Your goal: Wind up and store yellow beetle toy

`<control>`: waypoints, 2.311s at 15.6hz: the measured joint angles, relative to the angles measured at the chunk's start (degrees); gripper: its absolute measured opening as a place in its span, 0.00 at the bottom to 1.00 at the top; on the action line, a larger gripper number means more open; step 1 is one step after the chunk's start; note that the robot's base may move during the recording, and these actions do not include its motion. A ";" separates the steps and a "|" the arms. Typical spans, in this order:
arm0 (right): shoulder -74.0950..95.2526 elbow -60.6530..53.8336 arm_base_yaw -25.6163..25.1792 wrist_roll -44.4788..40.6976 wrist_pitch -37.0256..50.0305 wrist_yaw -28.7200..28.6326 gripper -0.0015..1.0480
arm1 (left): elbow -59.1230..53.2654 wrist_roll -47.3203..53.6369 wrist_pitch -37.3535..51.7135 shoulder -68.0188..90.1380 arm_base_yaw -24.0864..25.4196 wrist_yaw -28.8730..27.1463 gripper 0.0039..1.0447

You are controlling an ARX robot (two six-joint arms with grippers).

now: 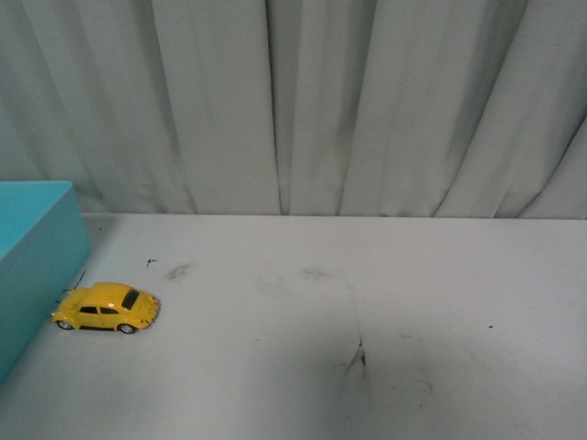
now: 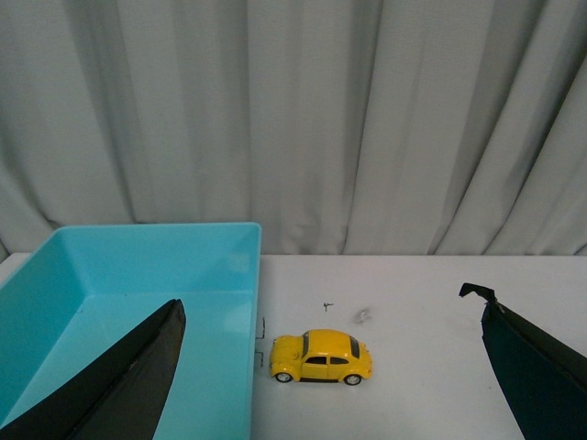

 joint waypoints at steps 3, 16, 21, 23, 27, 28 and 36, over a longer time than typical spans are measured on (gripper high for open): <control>-4.46 0.00 0.00 0.00 -4.44 0.02 0.02 | 0.00 0.00 0.00 0.00 0.00 0.00 0.94; -22.05 0.02 0.00 0.02 -22.45 0.13 0.02 | 0.00 0.00 0.04 0.00 -0.02 0.02 0.94; -22.08 0.02 0.00 0.02 -22.53 0.15 0.27 | 0.00 0.00 0.00 0.00 0.00 0.00 0.94; -22.08 0.02 0.00 0.02 -22.53 0.15 0.51 | 0.00 0.00 0.00 0.00 0.00 0.00 0.94; -22.08 0.02 0.00 0.04 -22.56 0.28 0.93 | 5.29 -8.26 -7.74 10.64 -3.06 -11.06 0.94; -22.08 0.02 0.00 0.04 -22.51 0.00 0.94 | 6.71 -9.99 -4.44 15.19 -1.31 -11.28 0.94; -22.08 0.02 0.00 0.02 -22.51 0.15 0.94 | 32.54 -4.09 26.05 74.75 3.93 1.97 0.94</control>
